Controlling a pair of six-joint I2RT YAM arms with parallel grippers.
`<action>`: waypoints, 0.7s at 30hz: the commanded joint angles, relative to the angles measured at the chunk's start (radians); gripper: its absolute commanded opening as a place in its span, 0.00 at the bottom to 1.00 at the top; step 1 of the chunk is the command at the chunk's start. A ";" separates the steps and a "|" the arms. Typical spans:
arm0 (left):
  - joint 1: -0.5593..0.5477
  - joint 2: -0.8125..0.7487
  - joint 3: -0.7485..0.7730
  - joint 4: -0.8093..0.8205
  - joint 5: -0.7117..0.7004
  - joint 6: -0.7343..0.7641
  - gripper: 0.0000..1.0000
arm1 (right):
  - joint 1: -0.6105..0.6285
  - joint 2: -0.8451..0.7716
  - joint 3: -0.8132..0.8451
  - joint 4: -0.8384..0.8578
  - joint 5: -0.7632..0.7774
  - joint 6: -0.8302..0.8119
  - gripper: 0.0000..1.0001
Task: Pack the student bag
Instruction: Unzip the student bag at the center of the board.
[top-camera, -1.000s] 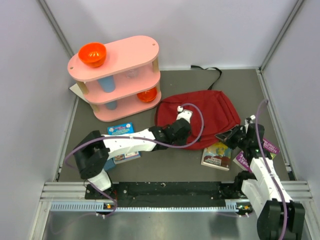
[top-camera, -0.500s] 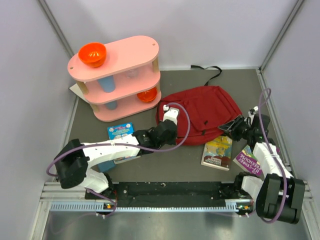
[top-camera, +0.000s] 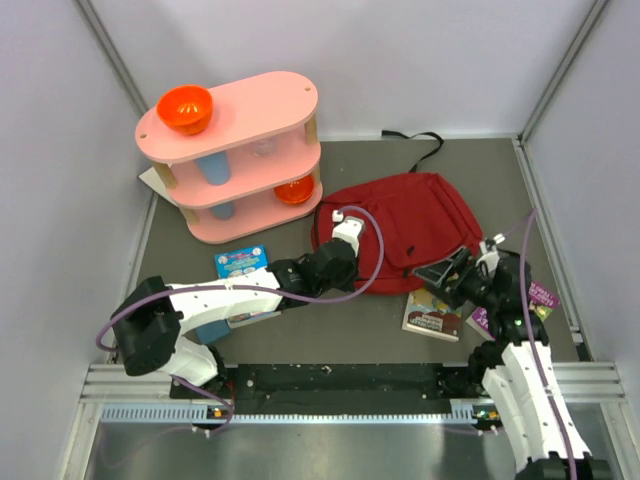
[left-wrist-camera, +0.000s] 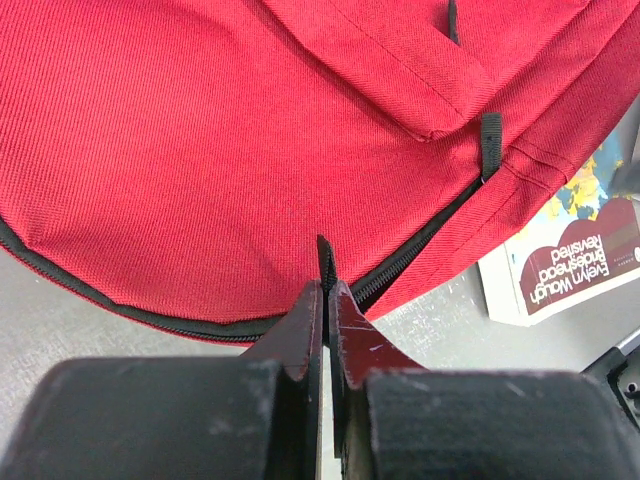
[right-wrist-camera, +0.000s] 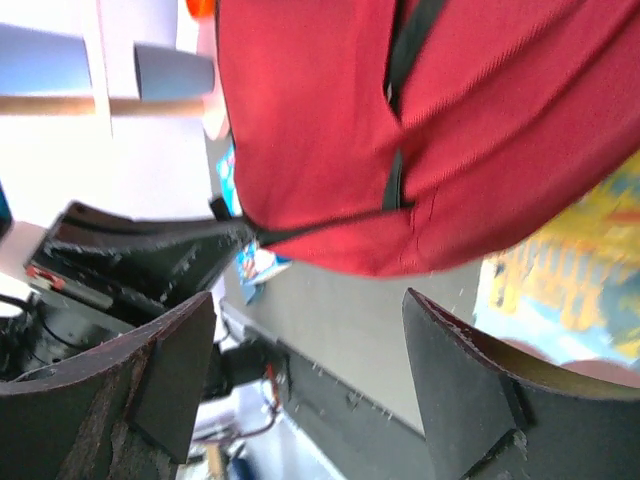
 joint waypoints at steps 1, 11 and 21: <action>0.000 -0.023 0.030 0.058 0.009 0.026 0.00 | 0.119 -0.061 -0.071 0.023 0.079 0.266 0.74; 0.000 -0.063 0.004 0.083 0.024 0.021 0.00 | 0.418 -0.081 -0.163 0.231 0.353 0.583 0.75; 0.000 -0.100 -0.041 0.092 0.013 0.017 0.00 | 0.676 0.335 -0.054 0.524 0.613 0.646 0.75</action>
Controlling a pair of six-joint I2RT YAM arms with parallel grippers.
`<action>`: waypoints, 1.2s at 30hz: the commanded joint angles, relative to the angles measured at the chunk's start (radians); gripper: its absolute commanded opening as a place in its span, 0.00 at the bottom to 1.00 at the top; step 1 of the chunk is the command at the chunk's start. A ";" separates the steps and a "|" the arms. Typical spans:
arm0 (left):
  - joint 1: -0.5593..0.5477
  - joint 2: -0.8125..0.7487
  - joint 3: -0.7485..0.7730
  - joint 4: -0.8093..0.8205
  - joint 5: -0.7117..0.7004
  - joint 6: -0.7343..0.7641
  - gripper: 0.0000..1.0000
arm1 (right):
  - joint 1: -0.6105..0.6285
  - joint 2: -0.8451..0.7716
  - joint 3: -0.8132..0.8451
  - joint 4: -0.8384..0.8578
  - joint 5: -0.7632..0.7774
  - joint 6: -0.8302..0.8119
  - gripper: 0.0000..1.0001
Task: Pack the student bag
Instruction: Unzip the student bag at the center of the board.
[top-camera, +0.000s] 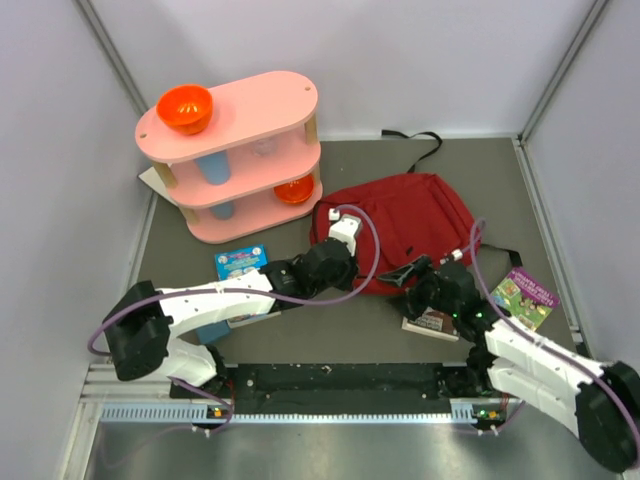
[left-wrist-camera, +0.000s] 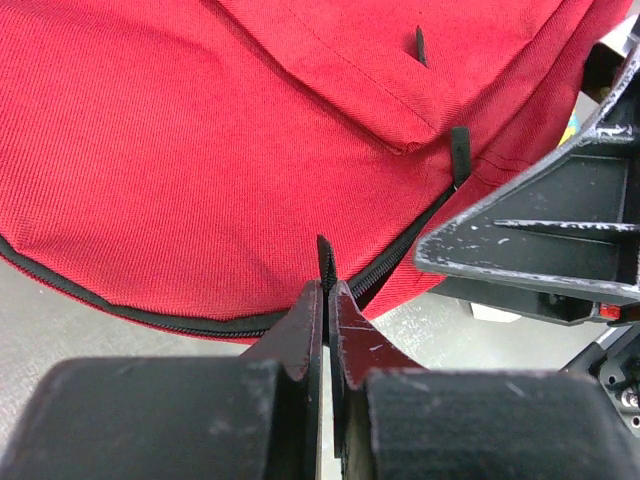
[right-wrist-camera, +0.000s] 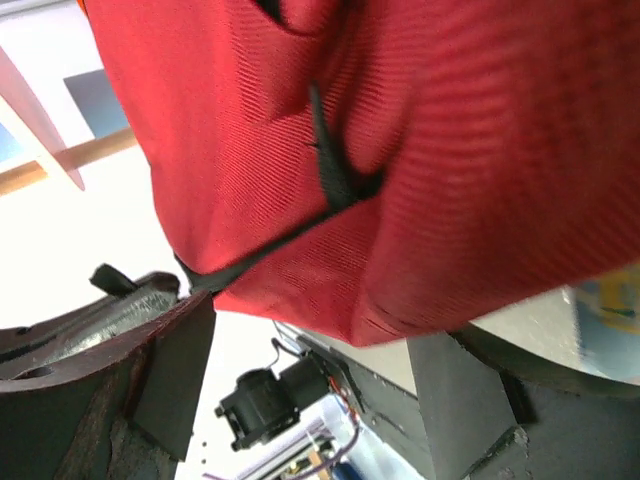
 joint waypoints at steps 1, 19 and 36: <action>0.000 -0.053 -0.021 0.063 0.000 -0.004 0.00 | 0.082 0.092 0.089 0.175 0.162 0.059 0.75; 0.000 -0.151 -0.101 0.042 -0.046 0.025 0.00 | -0.112 -0.156 0.095 -0.082 0.279 -0.246 0.00; -0.006 -0.230 -0.202 0.118 0.075 0.098 0.00 | -0.489 0.266 0.471 -0.279 -0.201 -0.989 0.00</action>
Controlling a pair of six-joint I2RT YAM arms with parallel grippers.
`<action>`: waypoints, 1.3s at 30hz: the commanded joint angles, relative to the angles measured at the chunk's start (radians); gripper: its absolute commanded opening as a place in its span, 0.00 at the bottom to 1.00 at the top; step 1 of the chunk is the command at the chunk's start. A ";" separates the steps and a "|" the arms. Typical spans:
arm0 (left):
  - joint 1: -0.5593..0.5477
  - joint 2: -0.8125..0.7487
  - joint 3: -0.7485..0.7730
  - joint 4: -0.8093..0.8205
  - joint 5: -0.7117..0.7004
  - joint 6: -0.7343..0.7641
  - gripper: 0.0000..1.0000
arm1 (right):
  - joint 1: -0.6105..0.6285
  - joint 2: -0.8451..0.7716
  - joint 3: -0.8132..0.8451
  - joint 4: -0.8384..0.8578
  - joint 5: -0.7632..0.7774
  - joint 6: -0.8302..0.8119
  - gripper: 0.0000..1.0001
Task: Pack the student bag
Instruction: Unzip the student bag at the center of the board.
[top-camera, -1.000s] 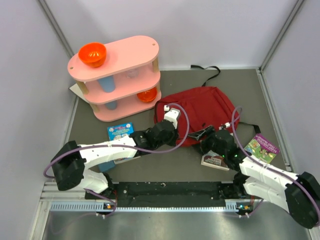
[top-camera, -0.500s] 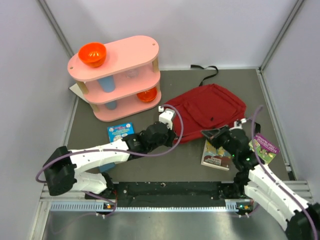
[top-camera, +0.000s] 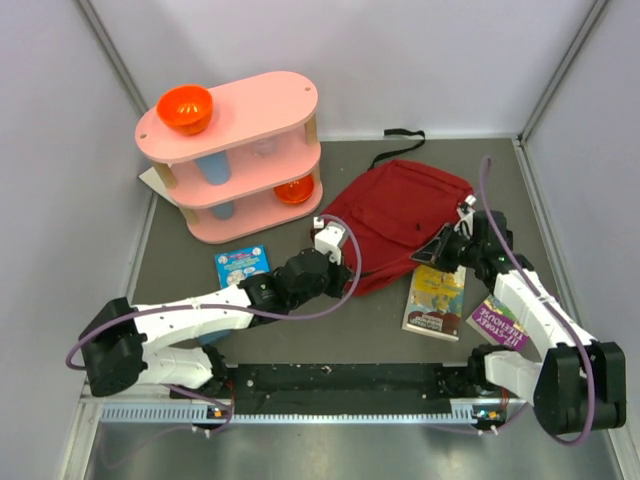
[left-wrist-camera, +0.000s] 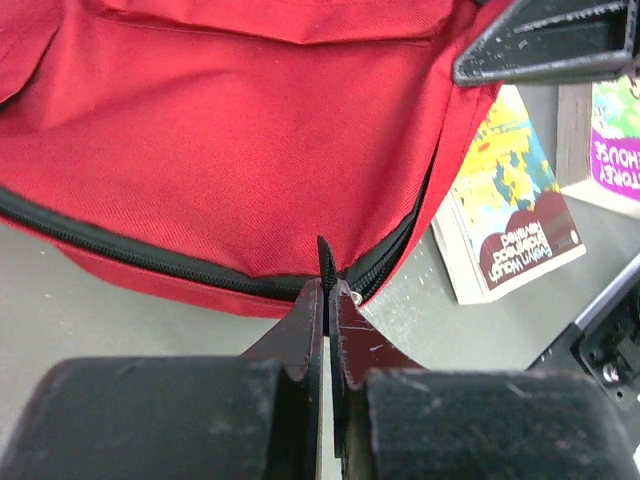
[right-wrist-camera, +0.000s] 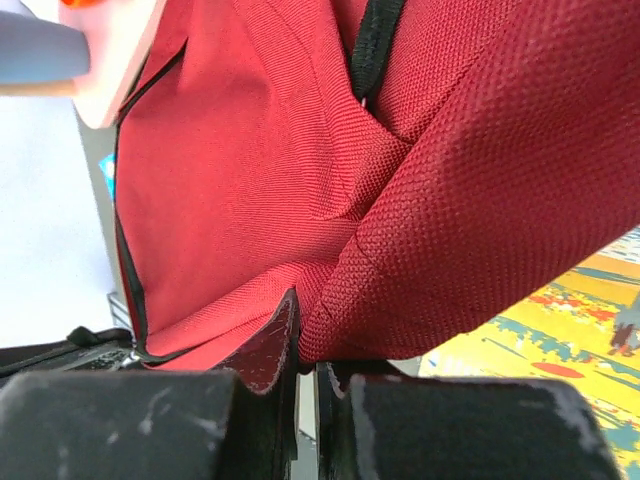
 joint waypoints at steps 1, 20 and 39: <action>-0.010 -0.075 -0.057 0.016 0.117 0.078 0.00 | -0.045 -0.014 0.073 0.013 0.111 -0.186 0.00; -0.159 0.123 0.107 -0.010 -0.007 0.071 0.00 | -0.049 0.025 0.122 -0.060 0.210 -0.125 0.64; -0.159 0.132 0.115 0.041 -0.012 0.091 0.00 | 0.202 -0.374 -0.252 0.077 0.081 0.484 0.78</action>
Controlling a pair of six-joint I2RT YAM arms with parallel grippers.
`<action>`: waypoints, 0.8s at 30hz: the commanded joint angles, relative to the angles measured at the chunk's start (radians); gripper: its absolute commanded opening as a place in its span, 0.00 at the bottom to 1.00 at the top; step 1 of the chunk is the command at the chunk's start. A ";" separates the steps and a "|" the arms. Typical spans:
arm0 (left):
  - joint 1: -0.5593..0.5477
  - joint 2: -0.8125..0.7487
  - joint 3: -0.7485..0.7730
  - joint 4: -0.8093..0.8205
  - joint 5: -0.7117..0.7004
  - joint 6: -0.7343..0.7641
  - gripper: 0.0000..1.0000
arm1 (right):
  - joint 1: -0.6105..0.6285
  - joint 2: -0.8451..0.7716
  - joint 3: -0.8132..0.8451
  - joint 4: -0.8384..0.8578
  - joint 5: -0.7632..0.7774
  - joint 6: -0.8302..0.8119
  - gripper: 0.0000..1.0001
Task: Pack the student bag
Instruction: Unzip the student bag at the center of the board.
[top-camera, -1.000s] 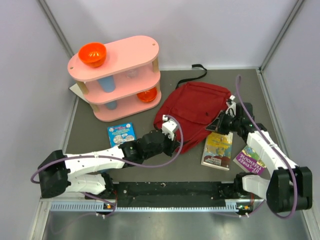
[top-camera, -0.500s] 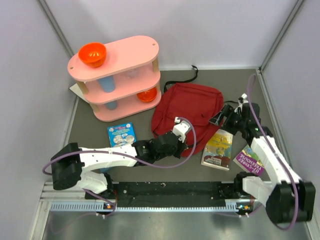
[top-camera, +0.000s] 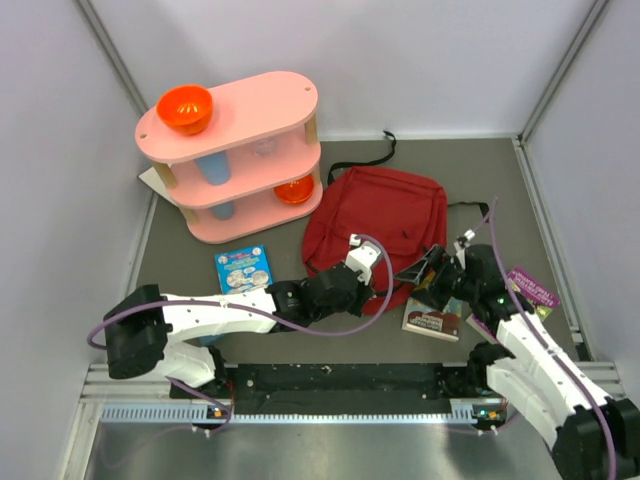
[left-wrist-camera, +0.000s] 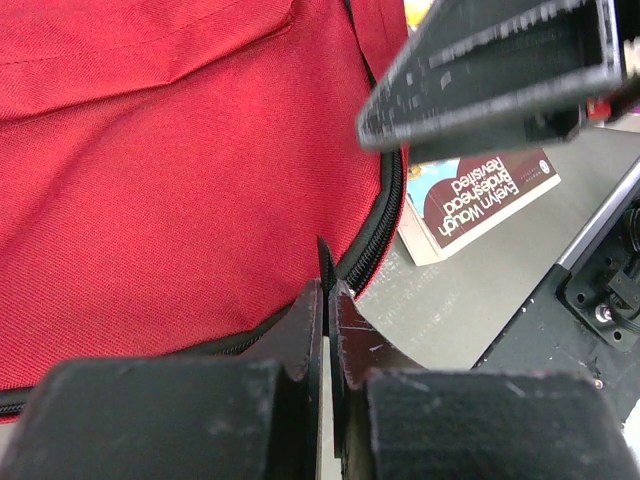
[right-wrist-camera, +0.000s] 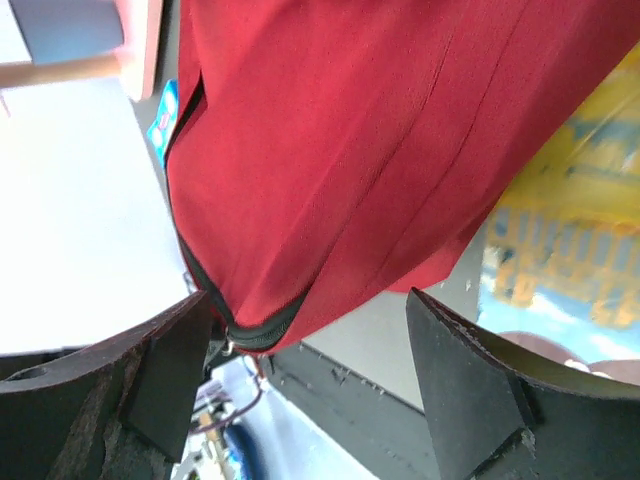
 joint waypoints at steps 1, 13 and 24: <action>-0.004 -0.012 0.043 0.033 -0.021 0.014 0.00 | 0.105 -0.098 -0.102 0.168 0.060 0.249 0.78; -0.002 -0.018 0.026 0.064 0.024 0.012 0.00 | 0.133 0.026 -0.163 0.501 0.058 0.362 0.41; 0.015 -0.138 -0.071 -0.103 -0.253 0.014 0.00 | -0.029 -0.087 -0.009 0.143 0.221 -0.019 0.00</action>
